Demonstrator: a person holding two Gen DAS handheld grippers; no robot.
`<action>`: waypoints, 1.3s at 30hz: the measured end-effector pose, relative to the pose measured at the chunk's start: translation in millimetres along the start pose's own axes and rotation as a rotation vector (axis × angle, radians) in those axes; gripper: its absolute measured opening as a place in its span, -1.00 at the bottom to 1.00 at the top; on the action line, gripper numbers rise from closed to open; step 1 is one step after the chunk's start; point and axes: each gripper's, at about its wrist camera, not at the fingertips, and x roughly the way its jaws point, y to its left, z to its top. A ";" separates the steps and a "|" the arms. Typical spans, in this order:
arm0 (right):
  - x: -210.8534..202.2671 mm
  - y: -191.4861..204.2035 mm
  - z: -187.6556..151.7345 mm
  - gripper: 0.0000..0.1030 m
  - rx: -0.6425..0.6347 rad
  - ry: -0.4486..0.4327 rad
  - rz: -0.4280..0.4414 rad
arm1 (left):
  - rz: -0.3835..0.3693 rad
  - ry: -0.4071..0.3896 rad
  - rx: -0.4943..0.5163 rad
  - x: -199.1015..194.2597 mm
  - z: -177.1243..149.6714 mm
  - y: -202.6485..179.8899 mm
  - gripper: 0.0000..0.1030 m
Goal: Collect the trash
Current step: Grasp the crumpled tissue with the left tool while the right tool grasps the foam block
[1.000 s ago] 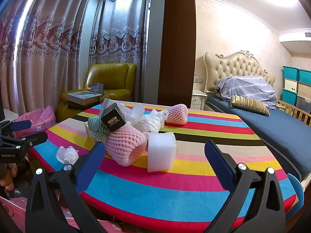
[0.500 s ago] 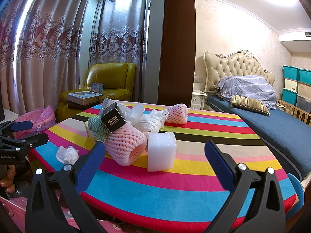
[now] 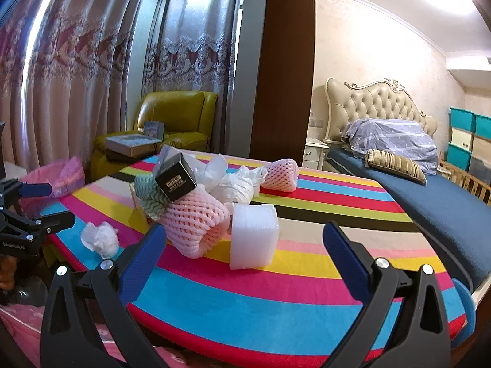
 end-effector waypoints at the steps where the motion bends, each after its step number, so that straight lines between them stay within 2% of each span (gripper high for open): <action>1: 1.1 -0.1 0.0 0.91 -0.010 0.004 -0.003 | -0.015 0.021 0.001 4.9 -1.7 1.3 0.87; 4: 18.4 -3.6 -1.4 0.91 -0.030 0.037 0.001 | -0.049 0.066 0.017 18.9 -7.3 -1.1 0.87; 9: 45.3 -5.6 -9.0 0.91 -0.046 0.101 0.004 | -0.063 0.103 0.049 41.6 -9.3 -8.4 0.85; 12: 61.9 -11.7 -10.0 0.91 -0.021 0.132 -0.013 | -0.058 0.135 0.067 61.0 -11.1 -12.5 0.76; 17: 87.4 -17.4 -8.4 0.81 0.024 0.191 -0.018 | -0.050 0.177 0.099 83.1 -16.1 -17.9 0.47; 20: 104.0 -13.9 -8.7 0.63 0.009 0.236 -0.039 | -0.064 0.156 0.108 85.9 -15.7 -19.9 0.30; 21: 108.7 -13.9 -9.1 0.57 0.017 0.246 -0.038 | -0.068 0.147 0.113 85.7 -16.0 -20.8 0.16; 22: 112.2 -13.8 -9.8 0.33 0.023 0.258 -0.044 | -0.073 0.144 0.114 85.9 -16.7 -21.0 -0.01; 23: 114.4 -14.1 -10.8 0.22 0.027 0.265 -0.042 | -0.089 0.142 0.109 85.3 -17.3 -20.3 -0.08; 24: 112.8 -13.8 -10.4 -0.01 0.042 0.256 -0.009 | -0.102 0.140 0.102 84.6 -17.5 -18.8 -0.18; 28: 97.8 -11.6 -9.6 -0.02 0.024 0.199 -0.041 | -0.108 0.100 0.048 76.8 -16.2 -7.1 -0.27; 33: 69.5 -16.7 -7.0 -0.03 0.036 0.116 -0.074 | -0.097 0.047 -0.011 62.5 -15.5 5.6 -0.28; 39: 45.5 -20.5 0.6 -0.02 0.042 0.055 -0.028 | -0.045 0.008 -0.031 47.5 -15.8 10.2 -0.28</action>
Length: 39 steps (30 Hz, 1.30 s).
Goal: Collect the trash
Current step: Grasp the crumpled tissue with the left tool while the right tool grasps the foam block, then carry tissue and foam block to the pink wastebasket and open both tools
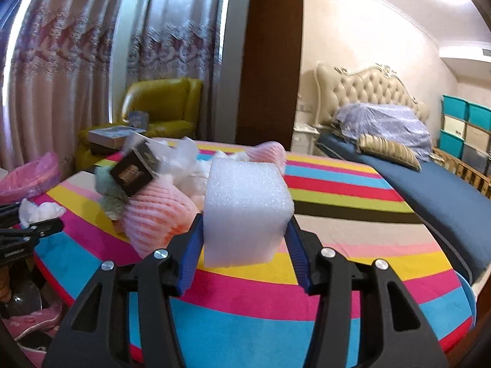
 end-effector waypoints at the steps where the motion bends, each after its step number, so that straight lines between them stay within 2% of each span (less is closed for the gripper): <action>1: -6.5 4.7 1.1 -0.02 -0.011 -0.016 0.010 | 0.016 -0.012 0.001 -3.4 0.5 0.7 -0.28; 10: -36.3 44.9 17.4 -0.02 -0.119 -0.102 0.117 | 0.084 -0.061 -0.010 -26.0 1.0 15.4 -0.28; 14: -41.4 60.4 22.3 -0.02 -0.156 -0.110 0.173 | 0.111 -0.090 -0.027 -36.9 1.0 27.8 -0.28; 17: -42.8 74.3 26.9 -0.02 -0.175 -0.111 0.247 | 0.143 -0.114 -0.038 -46.2 1.9 37.0 -0.28; 23: -29.1 118.7 35.7 -0.02 -0.248 -0.080 0.366 | 0.220 -0.154 -0.082 -64.0 4.5 69.0 -0.28; 29: -2.5 174.9 51.9 -0.02 -0.270 -0.022 0.525 | 0.328 -0.177 -0.173 -82.8 4.9 131.6 -0.28; 34: 17.1 252.0 70.1 -0.02 -0.357 -0.018 0.641 | 0.405 -0.165 -0.245 -95.7 1.6 187.9 -0.28; 37: 31.6 295.2 85.4 -0.02 -0.382 -0.010 0.692 | 0.411 -0.151 -0.322 -100.0 -4.7 226.7 -0.28; 39: 44.7 324.1 95.5 -0.02 -0.386 0.006 0.720 | 0.390 -0.138 -0.370 -98.3 -8.4 246.9 -0.28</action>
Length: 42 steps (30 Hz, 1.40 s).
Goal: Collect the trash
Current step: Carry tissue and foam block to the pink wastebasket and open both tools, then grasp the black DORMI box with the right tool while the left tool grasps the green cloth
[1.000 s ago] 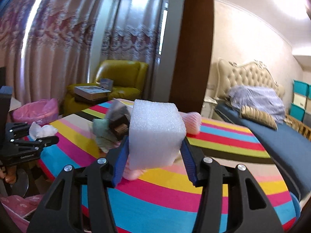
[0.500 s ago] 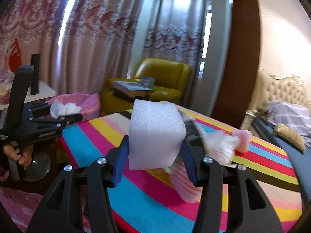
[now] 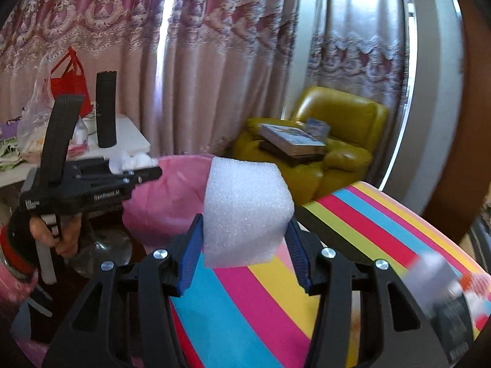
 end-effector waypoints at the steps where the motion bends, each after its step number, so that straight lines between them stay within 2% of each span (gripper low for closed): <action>1: 15.2 3.1 8.7 -0.01 0.002 0.009 0.014 | -0.023 0.011 -0.030 5.6 1.4 12.4 -0.28; 3: 42.0 7.7 22.4 -0.01 0.009 0.025 0.035 | -0.041 0.030 -0.065 14.5 3.1 27.0 -0.28; 6: 84.4 16.0 44.1 -0.01 0.016 0.044 0.069 | -0.017 0.040 -0.068 22.6 5.0 37.9 -0.28; 11: 121.4 32.4 52.6 0.03 0.010 0.074 0.101 | 0.004 0.050 -0.108 36.9 9.8 50.8 -0.28; 13: 130.5 37.6 51.2 0.40 0.002 0.085 0.129 | 0.013 0.052 -0.126 38.0 10.8 58.0 -0.14; 14: 131.4 38.5 51.7 0.44 0.001 0.080 0.129 | 0.016 0.051 -0.133 38.1 11.7 59.9 0.05; 15: 129.2 38.5 51.0 0.44 0.001 0.073 0.129 | 0.019 0.039 -0.144 35.7 11.7 62.5 0.16; 17: 117.5 35.0 47.2 0.47 0.002 0.067 0.116 | 0.032 0.017 -0.153 32.2 12.4 64.0 0.63; 24: 44.8 14.4 19.2 0.58 0.017 0.016 0.071 | 0.083 -0.050 -0.117 10.6 12.8 45.5 0.73; 28: -1.3 -6.0 -7.2 0.58 0.044 0.003 0.023 | 0.055 -0.078 -0.083 0.6 12.7 15.7 0.73; 33: -63.4 -37.7 -41.0 0.58 0.063 -0.033 -0.118 | -0.036 -0.081 -0.029 1.4 9.3 -41.5 0.73; 38: -123.8 -78.7 -70.5 0.58 0.136 -0.077 -0.275 | -0.165 -0.017 0.074 20.3 -8.0 -118.9 0.73; 42: -147.5 -113.5 -90.5 0.58 0.226 -0.074 -0.361 | -0.258 0.031 0.083 26.4 -22.0 -160.8 0.73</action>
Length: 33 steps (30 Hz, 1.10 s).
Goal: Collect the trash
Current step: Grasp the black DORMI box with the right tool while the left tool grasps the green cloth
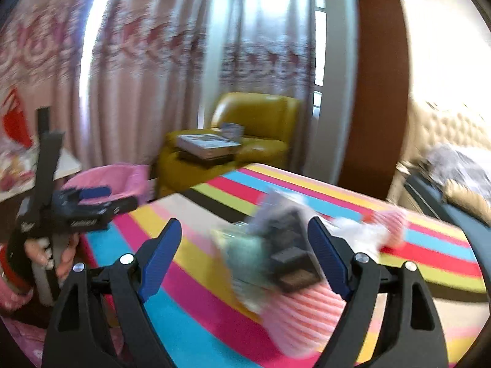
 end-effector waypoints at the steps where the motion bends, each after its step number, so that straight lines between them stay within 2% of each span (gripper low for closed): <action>1: 0.0 -9.7 -3.2 0.58 0.022 0.005 -0.013 | -0.015 0.004 -0.004 1.8 -3.5 -8.5 0.73; 5: 6.0 -24.3 -12.7 0.46 0.029 0.026 -0.063 | -0.045 0.025 -0.004 3.9 -22.0 -30.8 0.73; 7: 13.5 -22.8 -16.2 0.37 0.013 0.045 -0.087 | -0.053 0.040 0.018 3.9 -31.8 -37.8 0.73; 9: 20.7 -22.4 -17.6 0.36 0.015 0.060 -0.085 | -0.062 0.062 0.048 5.8 -40.5 -43.6 0.73; 18: 44.0 -23.0 -24.5 -0.03 0.020 0.108 -0.121 | -0.103 0.102 0.071 12.0 -46.4 -49.8 0.73; 23: 30.9 -31.7 -26.7 -0.09 0.053 0.069 -0.102 | -0.151 0.110 0.104 13.4 -38.1 -70.1 0.73; 28: 1.6 -40.3 -21.4 -0.20 0.066 -0.014 -0.120 | -0.202 0.107 0.114 18.2 -27.5 -94.6 0.73; 33: -21.9 -49.1 -25.5 -0.21 0.073 -0.064 -0.148 | -0.228 0.083 0.149 28.8 -20.0 -123.9 0.73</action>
